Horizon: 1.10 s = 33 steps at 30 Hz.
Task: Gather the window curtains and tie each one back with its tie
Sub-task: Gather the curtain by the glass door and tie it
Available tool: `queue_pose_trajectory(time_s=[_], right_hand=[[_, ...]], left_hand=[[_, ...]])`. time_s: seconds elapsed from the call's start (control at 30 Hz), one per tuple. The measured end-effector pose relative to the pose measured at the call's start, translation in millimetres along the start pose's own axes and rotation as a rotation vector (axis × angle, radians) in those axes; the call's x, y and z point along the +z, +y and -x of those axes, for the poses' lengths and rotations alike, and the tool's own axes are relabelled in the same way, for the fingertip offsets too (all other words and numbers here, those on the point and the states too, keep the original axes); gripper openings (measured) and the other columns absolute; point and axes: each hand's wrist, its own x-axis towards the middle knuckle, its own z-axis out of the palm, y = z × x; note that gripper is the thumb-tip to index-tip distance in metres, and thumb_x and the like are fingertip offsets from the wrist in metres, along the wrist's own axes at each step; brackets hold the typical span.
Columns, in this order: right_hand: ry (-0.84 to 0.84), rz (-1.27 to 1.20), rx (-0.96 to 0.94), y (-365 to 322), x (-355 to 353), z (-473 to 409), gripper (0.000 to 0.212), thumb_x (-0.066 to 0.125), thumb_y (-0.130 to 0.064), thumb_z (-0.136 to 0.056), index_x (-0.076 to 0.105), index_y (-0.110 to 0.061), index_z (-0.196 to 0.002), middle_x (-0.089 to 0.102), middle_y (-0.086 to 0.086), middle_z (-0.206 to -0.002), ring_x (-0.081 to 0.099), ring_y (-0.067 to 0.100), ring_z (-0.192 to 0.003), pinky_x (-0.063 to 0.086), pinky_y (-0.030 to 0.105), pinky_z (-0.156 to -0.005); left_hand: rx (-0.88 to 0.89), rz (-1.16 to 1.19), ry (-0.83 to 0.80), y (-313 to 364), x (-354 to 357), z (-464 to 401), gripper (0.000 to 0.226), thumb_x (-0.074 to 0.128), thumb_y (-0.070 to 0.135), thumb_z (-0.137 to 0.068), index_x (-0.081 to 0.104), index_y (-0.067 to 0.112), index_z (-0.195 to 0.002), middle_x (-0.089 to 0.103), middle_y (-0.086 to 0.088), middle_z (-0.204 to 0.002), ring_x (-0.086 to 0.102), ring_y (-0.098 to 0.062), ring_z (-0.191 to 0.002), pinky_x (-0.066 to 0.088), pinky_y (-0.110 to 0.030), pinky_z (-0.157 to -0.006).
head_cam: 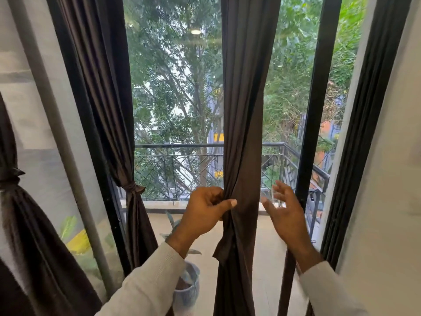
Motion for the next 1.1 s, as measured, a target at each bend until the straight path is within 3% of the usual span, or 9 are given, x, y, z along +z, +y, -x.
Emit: queue_pose_trajectory(time_s=[0.1, 0.2, 0.27, 0.37, 0.53, 0.73, 0.83, 0.97, 1.1], right_hand=[[-0.112, 0.039, -0.069, -2, 3, -8, 0.014, 0.078, -0.023, -0.096, 0.076, -0.027, -0.11, 0.077, -0.016, -0.097, 0.073, 0.008, -0.092, 0.054, 0.01, -0.071], [0.065, -0.045, -0.05, -4, 9, 6, 0.016, 0.08, -0.016, -0.095, 0.076, -0.029, -0.086, 0.075, -0.021, -0.076, 0.072, 0.007, -0.076, 0.058, 0.02, -0.073], [0.209, -0.016, -0.141, -4, 16, 25, 0.008, 0.079, -0.019, -0.096, 0.076, -0.024, -0.09, 0.073, -0.015, -0.076, 0.07, 0.01, -0.075, 0.057, 0.023, -0.074], [0.112, 0.177, -0.491, -9, 33, 57, 0.007, 0.071, -0.02, -0.099, 0.075, -0.015, -0.103, 0.066, -0.008, -0.093, 0.065, 0.01, -0.089, 0.051, 0.022, -0.082], [0.106, 0.118, -0.42, -18, 45, 69, 0.018, 0.067, -0.023, -0.099, 0.076, -0.018, -0.114, 0.072, -0.008, -0.104, 0.065, 0.002, -0.097, 0.053, 0.016, -0.087], [-0.056, 0.178, -0.574, -10, 45, 71, 0.025, 0.06, -0.015, -0.103, 0.078, -0.016, -0.12, 0.072, -0.004, -0.111, 0.068, 0.006, -0.099, 0.056, 0.021, -0.089], [0.03, 0.04, -0.464, -8, 35, 59, 0.024, 0.065, -0.008, -0.101, 0.074, -0.019, -0.119, 0.07, -0.008, -0.116, 0.068, 0.01, -0.11, 0.052, 0.019, -0.094], [0.05, -0.088, -0.009, -2, 25, 21, 0.039, 0.078, -0.024, -0.096, 0.065, -0.026, -0.133, 0.07, -0.014, -0.125, 0.067, 0.007, -0.114, 0.057, 0.027, -0.09], [0.069, -0.125, -0.009, -5, 22, 18, 0.014, 0.081, -0.017, -0.093, 0.075, -0.028, -0.088, 0.078, -0.011, -0.082, 0.077, 0.018, -0.081, 0.064, 0.031, -0.077]], left_hand=[[-0.014, 0.009, -0.028, 2, -5, -2, 0.005, 0.086, 0.014, -0.092, 0.084, 0.01, -0.094, 0.081, -0.014, -0.086, 0.077, -0.027, -0.075, 0.068, -0.043, -0.066], [0.04, -0.113, 0.02, 1, -10, -5, 0.027, 0.084, 0.039, -0.084, 0.081, 0.012, -0.085, 0.077, -0.009, -0.074, 0.069, -0.022, -0.063, 0.066, -0.049, -0.063], [0.102, -0.225, 0.057, -1, -10, -6, 0.03, 0.08, 0.043, -0.082, 0.07, 0.02, -0.068, 0.064, 0.009, -0.057, 0.06, -0.018, -0.054, 0.056, -0.035, -0.056], [0.167, -0.312, 0.1, 5, -3, -3, 0.034, 0.08, 0.036, -0.085, 0.059, 0.033, -0.058, 0.055, 0.017, -0.051, 0.059, -0.011, -0.05, 0.047, -0.027, -0.054], [0.163, -0.226, 0.053, -1, 3, -4, 0.026, 0.076, 0.043, -0.087, 0.073, 0.02, -0.075, 0.071, 0.007, -0.066, 0.072, -0.021, -0.061, 0.063, -0.051, -0.06], [0.207, -0.135, -0.033, 1, 0, 1, 0.014, 0.088, 0.037, -0.09, 0.077, 0.028, -0.09, 0.079, 0.012, -0.082, 0.074, -0.012, -0.069, 0.06, -0.035, -0.062], [0.125, -0.022, -0.072, -1, -10, 0, 0.02, 0.084, 0.031, -0.092, 0.081, 0.021, -0.108, 0.084, -0.001, -0.098, 0.081, -0.028, -0.084, 0.067, -0.052, -0.071], [0.018, 0.089, -0.142, 4, -18, 5, 0.019, 0.081, 0.01, -0.096, 0.081, 0.006, -0.115, 0.084, -0.01, -0.102, 0.081, -0.033, -0.091, 0.067, -0.047, -0.072], [0.058, -0.043, -0.051, 1, -22, 2, 0.022, 0.084, 0.036, -0.093, 0.084, 0.016, -0.102, 0.083, -0.008, -0.089, 0.078, -0.027, -0.078, 0.066, -0.057, -0.07]])
